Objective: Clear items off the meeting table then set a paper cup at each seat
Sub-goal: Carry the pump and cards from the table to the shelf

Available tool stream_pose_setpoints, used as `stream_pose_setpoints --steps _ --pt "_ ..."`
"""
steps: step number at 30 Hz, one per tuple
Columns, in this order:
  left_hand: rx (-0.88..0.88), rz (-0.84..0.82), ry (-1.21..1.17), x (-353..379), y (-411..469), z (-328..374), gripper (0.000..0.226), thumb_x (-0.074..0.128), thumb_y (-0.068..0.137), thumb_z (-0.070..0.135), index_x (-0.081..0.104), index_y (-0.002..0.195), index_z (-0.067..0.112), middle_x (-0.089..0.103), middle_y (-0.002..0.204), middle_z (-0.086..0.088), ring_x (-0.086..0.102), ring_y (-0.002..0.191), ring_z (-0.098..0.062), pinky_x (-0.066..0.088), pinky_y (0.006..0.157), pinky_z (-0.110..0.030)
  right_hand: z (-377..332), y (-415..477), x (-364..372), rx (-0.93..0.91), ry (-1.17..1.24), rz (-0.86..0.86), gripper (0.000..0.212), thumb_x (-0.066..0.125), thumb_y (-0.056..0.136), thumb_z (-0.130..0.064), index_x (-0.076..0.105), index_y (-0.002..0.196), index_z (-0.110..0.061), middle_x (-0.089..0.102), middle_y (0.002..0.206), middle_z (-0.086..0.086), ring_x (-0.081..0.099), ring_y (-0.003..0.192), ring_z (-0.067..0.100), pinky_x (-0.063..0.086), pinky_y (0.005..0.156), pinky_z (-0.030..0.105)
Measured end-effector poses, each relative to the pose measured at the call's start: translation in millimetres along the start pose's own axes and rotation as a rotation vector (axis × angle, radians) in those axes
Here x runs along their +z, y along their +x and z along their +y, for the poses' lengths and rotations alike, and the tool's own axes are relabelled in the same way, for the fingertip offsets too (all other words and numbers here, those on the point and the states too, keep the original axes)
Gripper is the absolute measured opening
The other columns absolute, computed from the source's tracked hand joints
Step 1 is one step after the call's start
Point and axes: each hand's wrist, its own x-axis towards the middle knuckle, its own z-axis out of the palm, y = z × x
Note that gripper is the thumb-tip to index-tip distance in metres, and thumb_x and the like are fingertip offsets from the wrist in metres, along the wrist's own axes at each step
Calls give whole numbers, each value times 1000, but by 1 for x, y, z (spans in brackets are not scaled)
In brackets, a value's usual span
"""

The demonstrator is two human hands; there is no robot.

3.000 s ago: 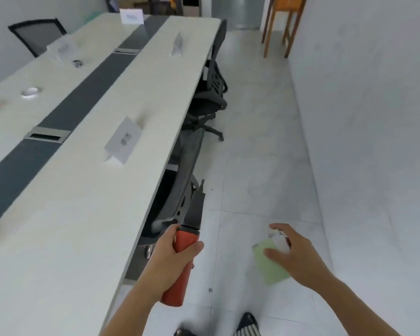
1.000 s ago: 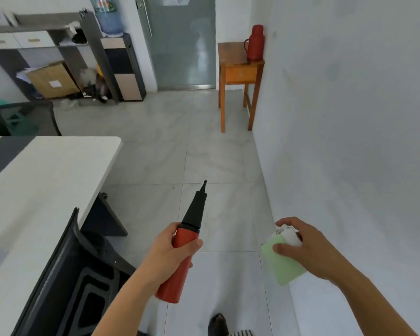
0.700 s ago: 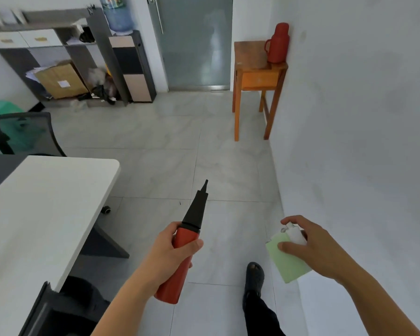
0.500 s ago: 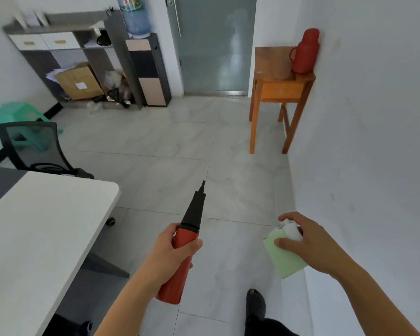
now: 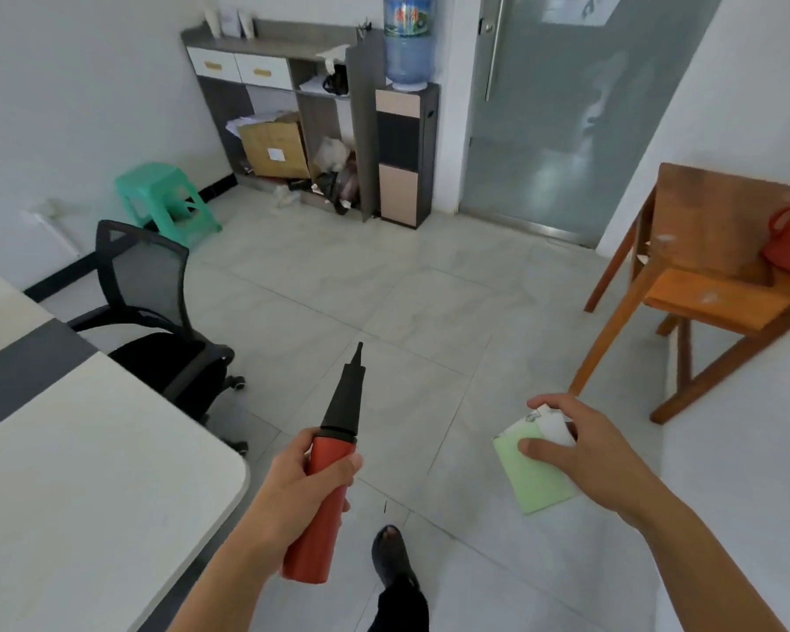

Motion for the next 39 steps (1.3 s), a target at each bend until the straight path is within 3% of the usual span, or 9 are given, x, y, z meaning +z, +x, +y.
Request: stream_pose_setpoints --steps 5,9,14,22,28,34,39 --pt "22 -28 17 -28 128 81 27 73 84 21 58 107 21 70 90 -17 67 63 -23 60 62 -36 -55 129 5 15 24 -22 37 78 78 -20 59 107 -34 63 103 -7 64 88 13 49 66 26" --pt "68 -11 9 -47 220 151 26 73 85 20 58 106 21 69 87 -14 66 62 -23 59 60 -36 -103 229 1 18 27 18 38 79 77 -22 60 108 -34 63 102 -9 63 89 15 53 74 34" --pt "40 -24 -5 -72 323 196 26 74 84 22 59 105 23 70 90 -16 67 64 -24 60 64 -39 -143 350 9 24 49 0 37 78 78 -21 60 108 -33 63 102 -7 63 87 15 50 68 29" --pt "-55 106 -60 -124 516 253 29 75 82 23 59 107 20 69 87 -16 66 64 -25 59 66 -41 -204 586 38 0 19 -141 38 77 79 -21 59 109 -33 63 105 -8 63 89 13 51 70 29" --pt "-51 218 -118 -180 632 325 28 75 83 22 59 106 21 69 88 -15 66 63 -24 58 61 -36 -305 755 62 -82 -115 -270 38 77 78 -24 58 109 -35 62 105 -9 62 90 15 52 79 37" --pt "-136 360 -201 -251 730 344 26 75 83 22 60 104 20 70 88 -17 67 61 -24 59 63 -39 -391 893 119 -163 -179 -395 37 76 78 -23 58 109 -34 65 98 -5 65 84 18 50 71 31" --pt "-105 381 -232 -328 842 376 25 74 84 17 60 104 15 68 86 -18 64 60 -25 57 58 -36 -438 1001 180 -145 -164 -379 38 76 79 -24 58 111 -34 65 102 -5 65 87 16 52 75 32"
